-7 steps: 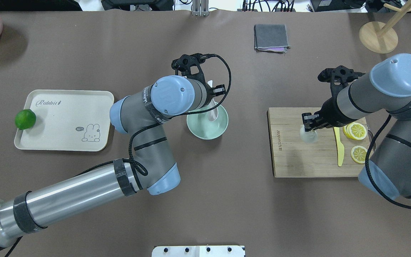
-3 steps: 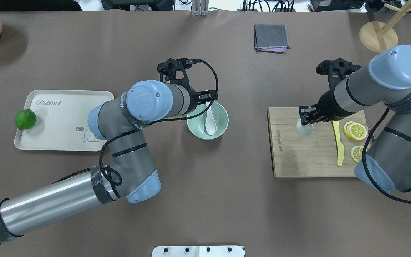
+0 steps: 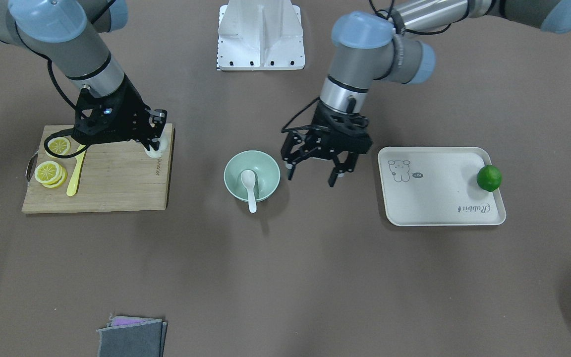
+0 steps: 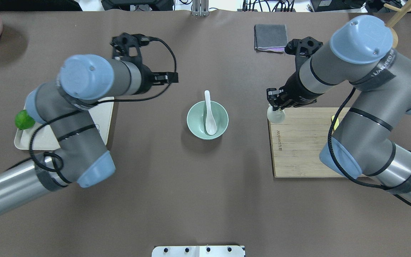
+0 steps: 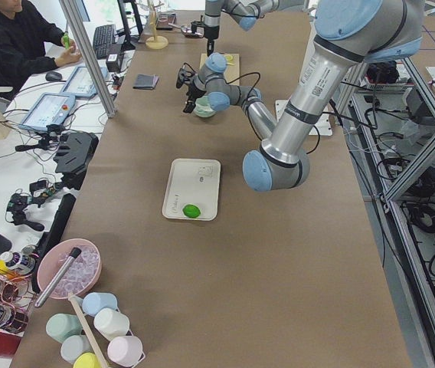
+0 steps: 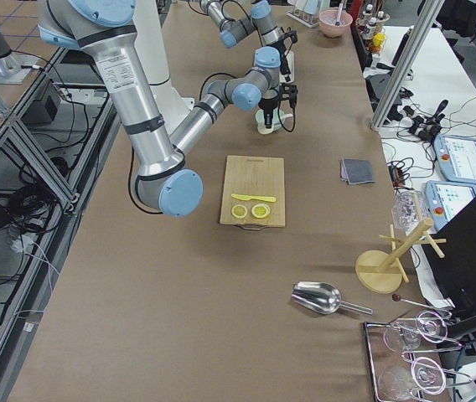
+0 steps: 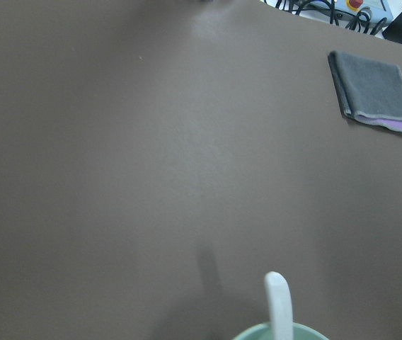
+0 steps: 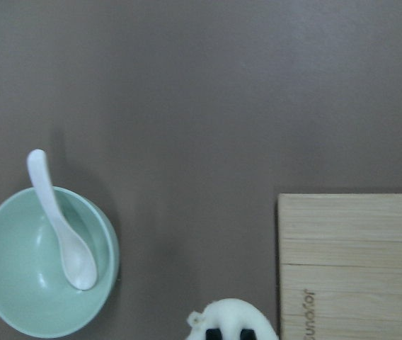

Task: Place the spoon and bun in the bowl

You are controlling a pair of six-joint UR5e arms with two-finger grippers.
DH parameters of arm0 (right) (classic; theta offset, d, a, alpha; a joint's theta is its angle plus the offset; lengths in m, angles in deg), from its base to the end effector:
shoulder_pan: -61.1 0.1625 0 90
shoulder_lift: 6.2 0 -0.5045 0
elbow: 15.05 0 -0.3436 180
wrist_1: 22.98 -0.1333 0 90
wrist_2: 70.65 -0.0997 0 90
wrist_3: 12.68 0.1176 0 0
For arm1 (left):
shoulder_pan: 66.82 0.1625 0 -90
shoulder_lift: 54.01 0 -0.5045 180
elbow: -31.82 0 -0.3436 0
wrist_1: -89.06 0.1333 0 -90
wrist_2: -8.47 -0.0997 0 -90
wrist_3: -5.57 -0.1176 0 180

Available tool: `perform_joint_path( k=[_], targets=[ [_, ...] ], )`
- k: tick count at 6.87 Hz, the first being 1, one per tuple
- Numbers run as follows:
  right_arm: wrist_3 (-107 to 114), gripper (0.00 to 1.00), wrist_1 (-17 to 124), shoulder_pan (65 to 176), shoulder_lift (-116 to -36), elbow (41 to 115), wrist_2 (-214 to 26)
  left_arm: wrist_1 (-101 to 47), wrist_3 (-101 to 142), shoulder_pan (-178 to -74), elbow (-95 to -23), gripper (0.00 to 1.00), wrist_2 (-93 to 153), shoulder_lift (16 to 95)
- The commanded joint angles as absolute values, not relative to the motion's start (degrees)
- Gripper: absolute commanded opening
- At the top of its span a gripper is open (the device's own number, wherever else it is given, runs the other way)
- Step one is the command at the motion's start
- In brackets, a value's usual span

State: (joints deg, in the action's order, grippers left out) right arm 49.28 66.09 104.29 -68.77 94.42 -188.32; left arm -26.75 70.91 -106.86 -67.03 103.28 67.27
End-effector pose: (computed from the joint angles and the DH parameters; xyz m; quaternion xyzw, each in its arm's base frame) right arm -0.3918 -0.4758 0.3554 0.0515 -0.4473 0.0209 0.8927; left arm 0.4353 -0.5270 0.3289 0.2612 0.4782 -0.0895 0.8337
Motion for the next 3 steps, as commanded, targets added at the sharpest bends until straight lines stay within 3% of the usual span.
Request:
perform_joint_path(
  k=[1, 3],
  targets=[
    [51.6, 0.0, 66.1, 98.6, -58.6, 87.2, -179.8, -26.8, 62.2, -119.1, -73.4, 0.98, 107.6, 54.5],
    [55.0, 0.0, 61.3, 94.5, -52.7, 77.6, -175.6, -31.4, 41.8, -128.1, -73.9, 0.98, 109.2, 47.6]
  ],
)
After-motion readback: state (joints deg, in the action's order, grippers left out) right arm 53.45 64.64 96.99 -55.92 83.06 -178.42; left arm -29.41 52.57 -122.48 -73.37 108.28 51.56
